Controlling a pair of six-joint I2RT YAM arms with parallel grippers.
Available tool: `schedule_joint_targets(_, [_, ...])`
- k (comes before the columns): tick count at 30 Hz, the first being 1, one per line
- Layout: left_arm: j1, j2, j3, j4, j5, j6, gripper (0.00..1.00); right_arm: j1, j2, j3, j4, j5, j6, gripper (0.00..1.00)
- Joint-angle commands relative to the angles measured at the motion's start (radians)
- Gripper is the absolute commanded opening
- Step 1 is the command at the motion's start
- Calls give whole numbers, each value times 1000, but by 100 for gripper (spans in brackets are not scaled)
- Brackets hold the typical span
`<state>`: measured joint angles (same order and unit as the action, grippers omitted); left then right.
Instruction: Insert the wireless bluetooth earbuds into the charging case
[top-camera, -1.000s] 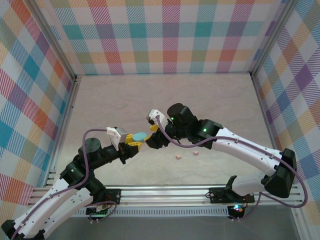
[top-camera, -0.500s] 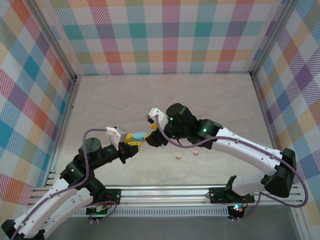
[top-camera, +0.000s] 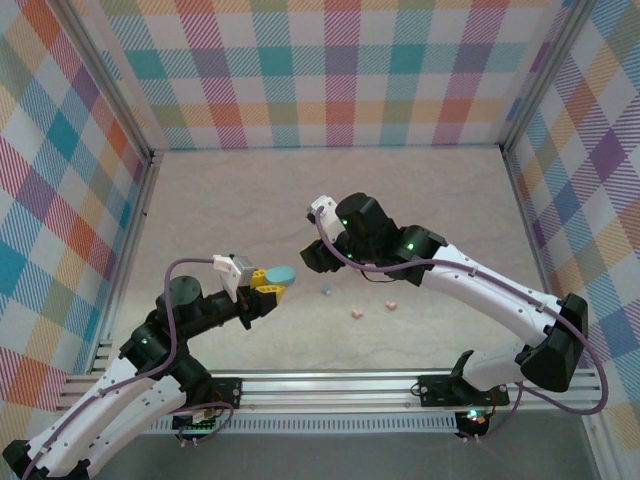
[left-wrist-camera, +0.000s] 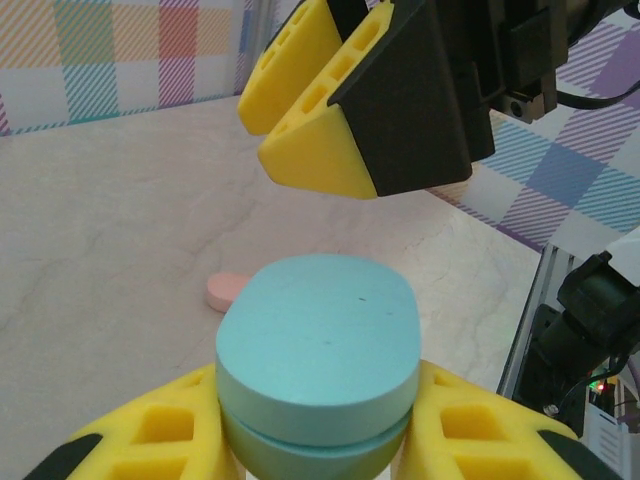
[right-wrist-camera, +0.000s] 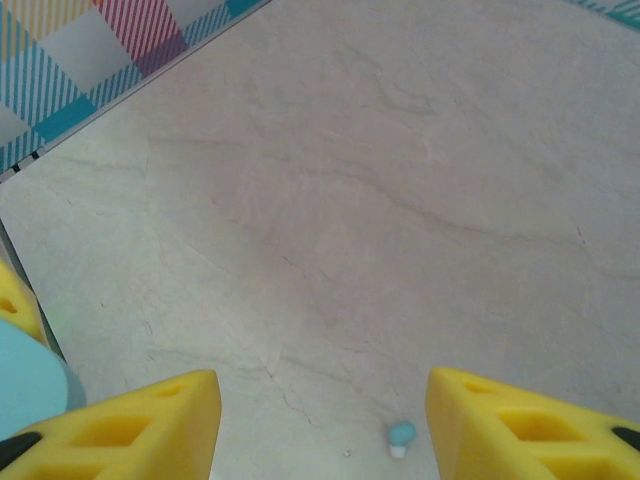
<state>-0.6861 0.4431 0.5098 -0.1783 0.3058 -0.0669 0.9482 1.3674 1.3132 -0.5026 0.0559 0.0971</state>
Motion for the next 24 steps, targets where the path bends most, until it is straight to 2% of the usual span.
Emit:
schedule_joint_targets(1, [-9, -8, 32, 43, 10, -19, 24, -6, -17, 18, -23, -46, 16, 57])
schedule_joint_targets(5, [-8, -13, 29, 46, -2, -20, 24, -5, -106, -95, 79, -244, -37, 57])
schedule_joint_targets(9, [-9, -14, 26, 56, -4, -24, 24, -2, -134, -154, 109, -330, -38, 58])
schedule_joint_targets(16, [-9, -24, 19, 50, 0, -36, 24, 15, -51, -73, 72, -401, -74, 59])
schedule_joint_targets(24, [-8, -30, 19, 40, 3, -33, 24, 21, 5, -6, 63, -384, -86, 59])
